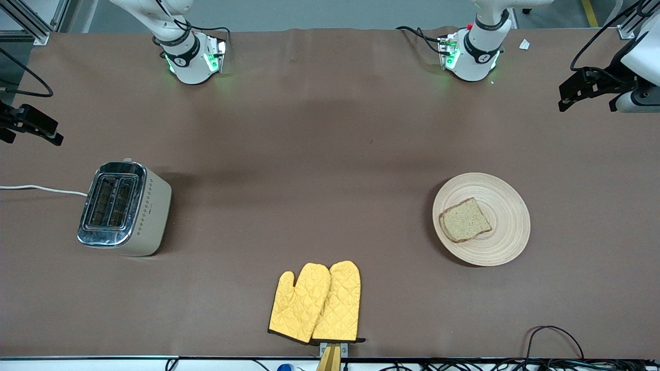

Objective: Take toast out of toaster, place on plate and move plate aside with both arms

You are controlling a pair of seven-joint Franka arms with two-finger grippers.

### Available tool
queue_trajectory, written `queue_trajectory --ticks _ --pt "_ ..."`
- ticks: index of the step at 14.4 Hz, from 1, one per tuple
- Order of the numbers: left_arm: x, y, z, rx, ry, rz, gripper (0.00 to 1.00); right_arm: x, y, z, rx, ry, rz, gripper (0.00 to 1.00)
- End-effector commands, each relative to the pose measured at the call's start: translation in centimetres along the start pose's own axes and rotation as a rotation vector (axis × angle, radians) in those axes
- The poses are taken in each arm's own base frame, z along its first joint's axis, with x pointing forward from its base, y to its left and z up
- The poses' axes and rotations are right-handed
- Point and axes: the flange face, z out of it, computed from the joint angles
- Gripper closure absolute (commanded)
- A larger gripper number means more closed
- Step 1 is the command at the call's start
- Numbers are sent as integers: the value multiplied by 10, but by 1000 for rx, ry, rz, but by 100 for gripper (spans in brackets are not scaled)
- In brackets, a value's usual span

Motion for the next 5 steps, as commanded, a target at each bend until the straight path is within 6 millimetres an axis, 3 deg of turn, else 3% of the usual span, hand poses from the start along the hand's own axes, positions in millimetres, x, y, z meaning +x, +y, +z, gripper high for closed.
queue_trajectory --ticks 1,5 --pt "0 2 3 -10 16 -1 0 -2 3 1 19 -3 12 0" --pt "1 8 6 -4 7 12 0 -2 3 1 19 -3 10 0"
